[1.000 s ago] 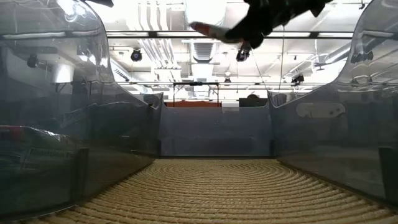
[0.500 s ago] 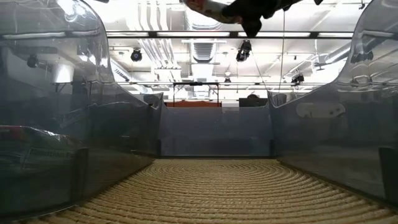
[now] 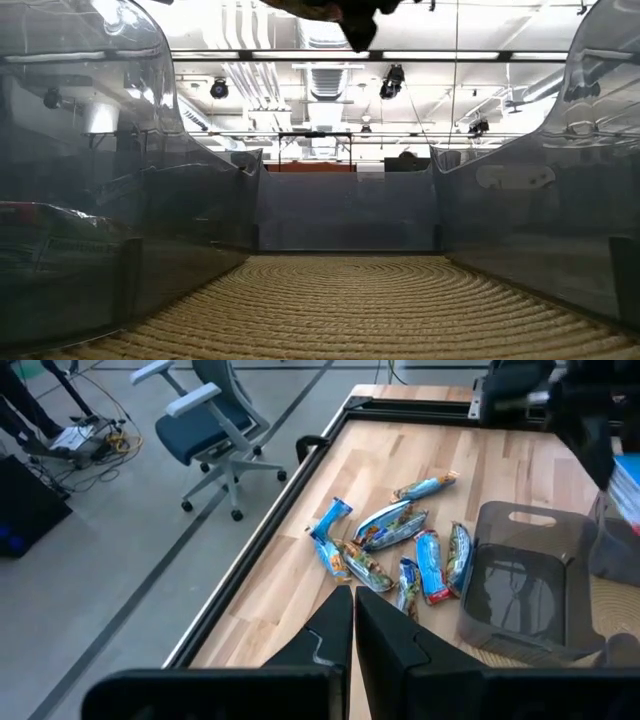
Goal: Pick and place Granola Bars by type
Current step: Put the right red granola bar into the bottom left black bin
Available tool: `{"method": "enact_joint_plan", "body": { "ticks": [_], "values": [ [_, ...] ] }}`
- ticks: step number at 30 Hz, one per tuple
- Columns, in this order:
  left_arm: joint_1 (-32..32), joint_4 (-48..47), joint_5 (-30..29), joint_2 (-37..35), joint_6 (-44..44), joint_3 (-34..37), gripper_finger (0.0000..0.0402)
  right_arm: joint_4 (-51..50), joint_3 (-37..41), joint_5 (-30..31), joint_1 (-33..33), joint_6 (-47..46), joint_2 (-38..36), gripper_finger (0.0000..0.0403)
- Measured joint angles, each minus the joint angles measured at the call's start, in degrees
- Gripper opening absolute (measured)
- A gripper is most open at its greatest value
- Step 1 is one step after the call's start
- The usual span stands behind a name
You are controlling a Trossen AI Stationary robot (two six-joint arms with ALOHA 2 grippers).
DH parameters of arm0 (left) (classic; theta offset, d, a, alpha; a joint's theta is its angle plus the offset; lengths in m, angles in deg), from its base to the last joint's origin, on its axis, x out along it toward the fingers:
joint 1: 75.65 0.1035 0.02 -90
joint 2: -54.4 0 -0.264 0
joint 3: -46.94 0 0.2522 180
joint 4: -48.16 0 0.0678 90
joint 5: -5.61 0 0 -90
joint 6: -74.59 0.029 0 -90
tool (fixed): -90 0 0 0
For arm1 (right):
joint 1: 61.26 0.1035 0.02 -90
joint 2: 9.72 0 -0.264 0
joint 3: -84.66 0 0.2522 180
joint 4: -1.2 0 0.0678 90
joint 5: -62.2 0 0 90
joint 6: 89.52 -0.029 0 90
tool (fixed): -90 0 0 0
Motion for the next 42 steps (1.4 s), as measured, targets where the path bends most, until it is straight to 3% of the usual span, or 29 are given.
{"method": "enact_joint_plan", "body": {
  "ticks": [12,42],
  "values": [
    [0.0,-0.1,0.0,-1.5,0.0,0.0,0.0,-1.0,-7.3,-4.5,3.3,-0.1,8.4,0.0065],
    [0.0,-1.8,0.0,-1.9,0.1,0.0,0.0,-2.3,-7.3,-4.5,4.1,-2.5,8.0,0.0065]
  ]
}}
